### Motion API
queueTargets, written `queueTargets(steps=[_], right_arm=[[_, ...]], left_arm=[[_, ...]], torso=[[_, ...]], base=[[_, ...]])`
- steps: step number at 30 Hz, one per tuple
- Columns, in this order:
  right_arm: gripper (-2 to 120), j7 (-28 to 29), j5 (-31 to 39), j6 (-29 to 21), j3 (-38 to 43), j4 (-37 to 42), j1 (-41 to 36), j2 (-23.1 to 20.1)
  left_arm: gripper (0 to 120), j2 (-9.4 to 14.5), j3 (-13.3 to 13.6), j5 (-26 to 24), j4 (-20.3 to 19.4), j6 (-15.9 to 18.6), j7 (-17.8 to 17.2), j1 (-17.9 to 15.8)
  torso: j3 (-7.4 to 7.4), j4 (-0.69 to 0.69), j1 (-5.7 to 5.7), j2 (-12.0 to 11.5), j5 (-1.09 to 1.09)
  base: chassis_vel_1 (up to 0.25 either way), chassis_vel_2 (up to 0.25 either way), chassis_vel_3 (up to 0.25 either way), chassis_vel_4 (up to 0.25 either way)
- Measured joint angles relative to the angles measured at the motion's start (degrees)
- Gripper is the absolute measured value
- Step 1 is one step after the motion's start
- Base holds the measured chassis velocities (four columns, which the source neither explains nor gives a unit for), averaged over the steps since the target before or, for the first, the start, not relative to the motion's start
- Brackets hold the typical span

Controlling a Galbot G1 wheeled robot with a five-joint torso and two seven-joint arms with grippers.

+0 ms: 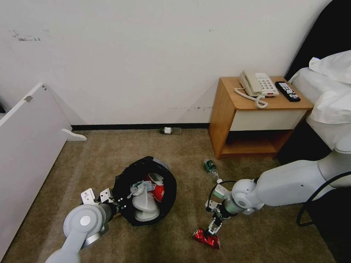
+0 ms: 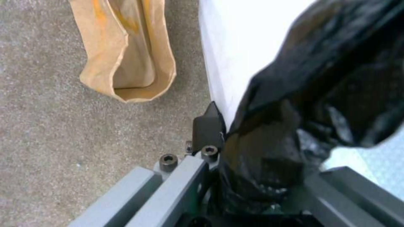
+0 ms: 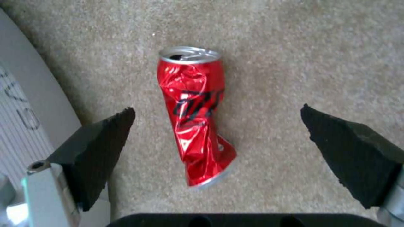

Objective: Pick up the trash bin and place the garbage on the floor into it.

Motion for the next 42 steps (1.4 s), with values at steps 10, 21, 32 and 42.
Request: queueTargets(steps=[10, 21, 32, 42], right_arm=[[100, 1.66, 0.68, 0.10, -0.60, 0.68, -1.24, -1.37], [100, 3.02, 0.95, 0.71, -1.03, 0.00, -2.94, -2.52], [100, 3.03, 0.66, 1.29, -0.68, -3.94, -6.07, -5.43], [100, 3.40, 0.64, 1.79, -0.33, -6.14, -8.26, -7.07]], left_arm=[[0, -0.15, -1.01, 0.30, -0.38, 0.00, 0.55, 0.83], [0, -0.40, -1.38, 0.38, -0.73, 0.00, 0.81, 1.23], [0, -0.34, -2.01, 0.71, -0.15, 0.00, 1.99, 1.69], [0, -0.44, -2.27, 1.53, 0.33, 0.00, 3.29, 2.08]], torso=[[0.00, 0.00, 0.00, 0.00, 0.01], [0.00, 0.00, 0.00, 0.00, 0.00], [0.00, 0.00, 0.00, 0.00, 0.00], [0.00, 0.00, 0.00, 0.00, 0.00]], base=[[0.000, 0.000, 0.000, 0.000], [0.000, 0.000, 0.000, 0.000], [0.000, 0.000, 0.000, 0.000], [0.000, 0.000, 0.000, 0.000]])
